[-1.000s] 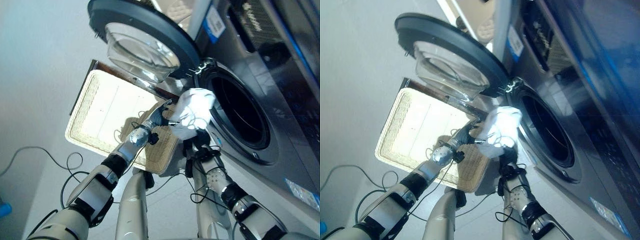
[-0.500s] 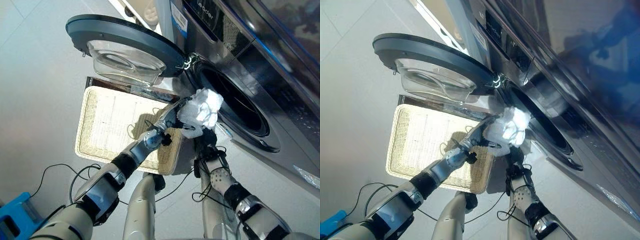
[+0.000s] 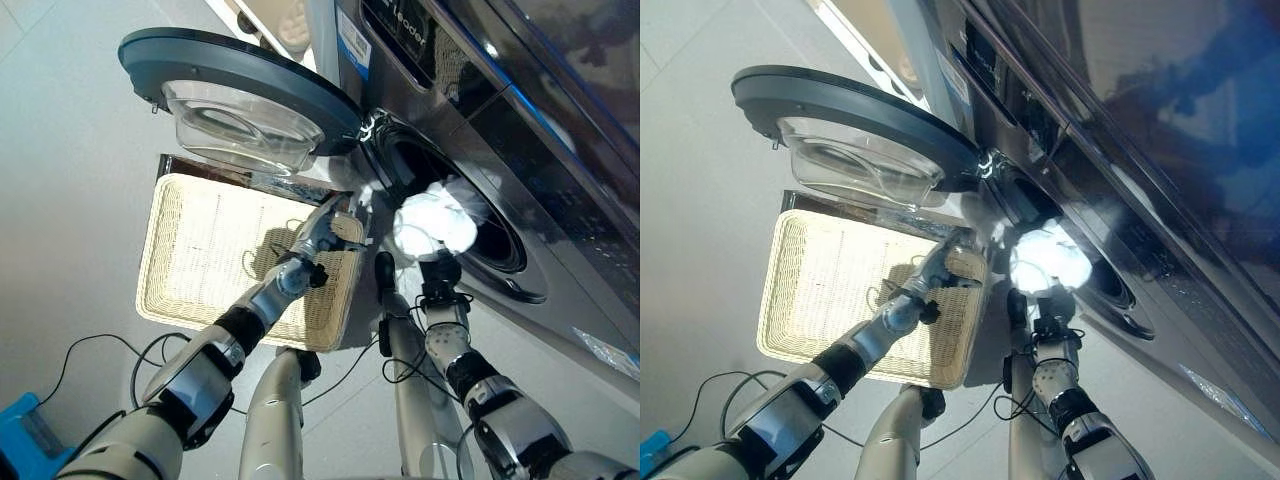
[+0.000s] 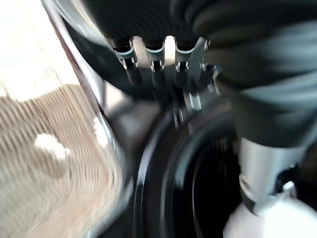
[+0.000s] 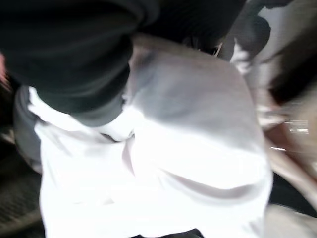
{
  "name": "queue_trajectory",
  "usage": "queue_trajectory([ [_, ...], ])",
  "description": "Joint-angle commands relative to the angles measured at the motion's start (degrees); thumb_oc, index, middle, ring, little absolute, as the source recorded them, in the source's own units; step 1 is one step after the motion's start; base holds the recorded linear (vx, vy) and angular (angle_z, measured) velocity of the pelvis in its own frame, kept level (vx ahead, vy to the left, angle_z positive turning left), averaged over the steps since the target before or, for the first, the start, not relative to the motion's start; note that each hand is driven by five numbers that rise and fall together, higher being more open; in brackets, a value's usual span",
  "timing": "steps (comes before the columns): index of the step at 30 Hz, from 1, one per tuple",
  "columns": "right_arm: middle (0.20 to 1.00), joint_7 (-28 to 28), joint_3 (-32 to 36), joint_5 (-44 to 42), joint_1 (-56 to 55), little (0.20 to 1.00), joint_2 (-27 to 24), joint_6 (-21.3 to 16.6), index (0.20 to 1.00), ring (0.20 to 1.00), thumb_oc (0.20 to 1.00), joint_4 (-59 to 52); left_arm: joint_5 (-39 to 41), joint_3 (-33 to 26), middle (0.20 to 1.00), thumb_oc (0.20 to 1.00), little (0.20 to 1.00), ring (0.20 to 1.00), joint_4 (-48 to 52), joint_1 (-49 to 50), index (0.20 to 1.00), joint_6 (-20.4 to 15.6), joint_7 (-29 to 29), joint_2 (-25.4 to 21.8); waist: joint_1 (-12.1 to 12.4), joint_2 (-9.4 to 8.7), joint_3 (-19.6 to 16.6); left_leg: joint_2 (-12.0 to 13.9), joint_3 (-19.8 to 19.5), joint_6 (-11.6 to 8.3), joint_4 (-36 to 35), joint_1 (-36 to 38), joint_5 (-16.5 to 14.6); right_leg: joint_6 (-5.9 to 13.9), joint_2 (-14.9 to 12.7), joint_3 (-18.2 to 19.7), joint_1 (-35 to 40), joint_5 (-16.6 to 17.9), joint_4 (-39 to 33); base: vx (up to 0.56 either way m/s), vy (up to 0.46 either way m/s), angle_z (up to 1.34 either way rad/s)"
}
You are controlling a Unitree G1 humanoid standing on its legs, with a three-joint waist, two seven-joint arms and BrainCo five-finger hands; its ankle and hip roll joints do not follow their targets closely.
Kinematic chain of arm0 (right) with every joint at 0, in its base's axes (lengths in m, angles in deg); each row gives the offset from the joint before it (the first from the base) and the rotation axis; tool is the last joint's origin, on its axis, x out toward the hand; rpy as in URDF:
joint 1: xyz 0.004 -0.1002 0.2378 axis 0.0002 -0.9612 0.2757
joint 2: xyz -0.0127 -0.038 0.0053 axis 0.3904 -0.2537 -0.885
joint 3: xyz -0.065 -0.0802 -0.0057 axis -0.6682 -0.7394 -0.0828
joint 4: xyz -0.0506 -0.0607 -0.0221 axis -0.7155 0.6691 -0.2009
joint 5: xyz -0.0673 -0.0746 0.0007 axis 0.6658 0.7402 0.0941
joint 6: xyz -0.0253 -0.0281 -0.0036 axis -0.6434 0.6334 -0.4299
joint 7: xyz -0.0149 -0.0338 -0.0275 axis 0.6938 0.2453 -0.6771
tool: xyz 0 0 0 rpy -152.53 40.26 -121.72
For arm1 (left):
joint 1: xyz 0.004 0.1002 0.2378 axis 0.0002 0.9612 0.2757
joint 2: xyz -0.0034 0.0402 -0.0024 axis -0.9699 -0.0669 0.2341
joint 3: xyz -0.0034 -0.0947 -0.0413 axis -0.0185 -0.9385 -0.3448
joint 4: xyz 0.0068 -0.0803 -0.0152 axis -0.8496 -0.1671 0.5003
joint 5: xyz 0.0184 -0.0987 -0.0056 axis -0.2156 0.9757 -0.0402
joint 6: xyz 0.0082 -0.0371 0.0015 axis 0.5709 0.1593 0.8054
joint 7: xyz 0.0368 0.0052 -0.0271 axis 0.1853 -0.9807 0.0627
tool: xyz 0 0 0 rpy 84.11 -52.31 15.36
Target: Put the clothes into the washing machine.
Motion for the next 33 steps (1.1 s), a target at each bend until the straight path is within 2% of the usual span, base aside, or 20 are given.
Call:
queue_trajectory([
  [1,0.200,3.02,4.45,-10.48,4.28,0.200,-0.36,-1.09,0.200,0.200,0.200,0.59,1.40,-2.95,1.000,1.000,1.000,1.000,0.02,-0.32,1.000,-7.33,7.54,-0.58,3.16,-0.39,-0.26,-3.92,-4.85,-3.09,5.27,-3.27,-4.55,4.93,2.27,-3.53,-0.14,-5.08,5.87,0.01,-0.077,0.04],
  [2,0.200,3.02,4.45,-10.48,4.28,0.200,-0.36,-1.09,0.200,0.200,0.200,0.59,1.40,-2.95,1.000,1.000,1.000,1.000,0.02,-0.32,1.000,-7.33,7.54,-0.58,3.16,-0.39,-0.26,-3.92,-4.85,-3.09,5.27,-3.27,-4.55,4.93,2.27,-3.53,-0.14,-5.08,5.87,-0.01,-0.104,0.11],
  [3,0.200,2.54,8.29,-15.29,6.32,0.200,-1.53,-1.48,0.200,0.200,0.200,2.45,1.79,-4.96,1.000,1.000,1.000,1.000,0.21,1.33,1.000,-9.58,10.30,-1.17,4.36,-0.06,-0.26,-4.20,-5.65,-3.02,5.30,-3.96,-4.40,4.87,2.00,-4.13,-0.67,-4.84,6.11,-0.01,-0.091,0.12],
  [5,0.200,1.96,11.84,-19.82,8.19,0.200,-3.53,-2.36,0.200,0.200,0.200,4.70,3.71,-6.86,1.000,1.000,1.000,1.000,0.57,3.50,1.000,-12.61,13.94,-1.22,5.81,0.63,-0.26,-4.80,-6.97,-2.81,5.44,-4.51,-4.62,4.76,1.43,-4.95,-1.09,-5.04,6.68,0.00,-0.101,0.19],
  [9,0.200,0.22,14.88,-23.04,10.23,0.200,-6.02,-4.14,0.200,0.200,0.200,4.73,5.24,-8.68,1.000,1.000,1.000,1.000,2.80,6.13,1.000,-14.34,17.66,-1.23,7.46,1.45,-0.26,-5.71,-8.57,-2.52,6.01,-5.36,-5.15,4.75,0.33,-6.24,-1.62,-5.42,7.52,-0.01,-0.079,0.24],
  [11,0.200,-2.89,16.62,-23.04,11.24,0.200,-7.83,-6.13,0.200,0.200,0.200,3.82,6.17,-9.53,1.000,1.000,1.000,1.000,4.37,8.04,1.000,-15.10,18.74,-1.90,8.58,1.74,-0.26,-6.23,-9.67,-2.39,6.82,-6.32,-5.48,4.68,-0.75,-7.45,-2.01,-5.58,8.18,-0.03,-0.113,0.28],
  [18,0.200,-8.77,19.53,-23.04,12.96,0.200,-11.35,-9.68,0.200,0.200,0.200,1.87,7.44,-10.13,1.000,1.000,1.000,1.000,7.31,11.02,1.000,-15.34,17.41,-3.48,9.96,1.83,-0.26,-6.68,-11.42,-1.93,7.51,-7.63,-5.79,4.68,-2.00,-8.86,-3.13,-5.73,9.57,-0.02,-0.062,0.27],
  [19,0.200,-12.30,20.94,-23.04,14.15,0.200,-12.73,-12.04,0.200,0.200,0.200,0.80,7.72,-10.04,1.000,1.000,1.000,1.000,8.14,11.31,1.000,-15.95,17.20,-4.22,10.21,1.89,-0.26,-6.64,-11.69,-1.82,7.19,-7.77,-5.68,4.71,-2.12,-9.03,-3.45,-5.63,9.67,-0.03,-0.026,0.06],
  [23,0.200,-15.39,22.76,-23.04,15.40,0.200,-13.79,-16.35,0.200,0.200,0.200,-0.62,8.76,-9.52,1.000,1.000,1.000,1.000,9.14,10.56,1.000,-16.08,16.76,-4.93,10.28,1.96,-0.26,-6.68,-11.91,-1.75,6.67,-7.63,-5.53,4.78,-2.07,-8.98,-3.54,-5.51,9.62,-0.02,-0.015,0.09],
  [24,0.200,-15.39,22.76,-23.04,15.40,0.200,-13.79,-16.35,0.200,0.200,0.200,-0.62,8.76,-9.52,1.000,1.000,1.000,1.000,9.14,10.56,1.000,-16.08,16.76,-4.93,10.28,1.96,-0.26,-6.68,-11.91,-1.75,6.67,-7.63,-5.53,4.78,-2.07,-8.98,-3.54,-5.51,9.62,-0.02,-0.016,0.03],
  [25,0.209,-15.73,23.39,-23.04,15.83,0.209,-13.89,-18.25,0.209,0.209,0.209,-0.71,8.66,-9.07,1.000,1.000,1.000,1.000,9.54,9.97,1.000,-15.93,16.58,-5.09,10.28,2.00,-0.26,-6.64,-11.92,-1.73,6.48,-7.45,-5.48,4.79,-2.11,-9.03,-3.43,-5.49,9.60,0.00,0.000,0.00],
  [26,0.827,-16.51,23.53,-23.04,15.91,0.827,-14.06,-18.68,0.827,0.827,0.827,-0.72,8.34,-8.71,1.000,1.000,1.000,1.000,9.88,9.68,1.000,-15.70,16.64,-5.38,10.32,2.02,-0.26,-6.66,-12.02,-1.74,6.43,-7.37,-5.49,4.84,-2.14,-9.05,-3.41,-5.50,9.67,-0.01,-0.012,0.04],
  [27,1.000,-17.36,23.59,-23.04,15.90,1.000,-14.42,-18.78,1.000,1.000,1.000,-0.40,8.04,-8.30,1.000,1.000,1.000,1.000,10.22,9.43,1.000,-15.42,16.75,-5.56,10.26,2.05,-0.26,-6.68,-12.11,-1.74,6.46,-7.33,-5.48,4.84,-2.13,-8.98,-3.42,-5.48,9.79,0.00,-0.004,0.05],
  [33,1.000,-15.72,23.47,-23.04,16.17,1.000,-15.38,-19.21,1.000,1.000,1.000,0.43,8.94,-7.54,1.000,1.000,1.000,1.000,10.73,8.10,1.000,-13.60,16.94,-5.95,10.05,2.11,-0.26,-6.74,-12.13,-1.75,6.22,-6.87,-5.33,4.84,-2.16,-9.04,-3.06,-5.46,9.73,0.00,0.000,0.01],
])
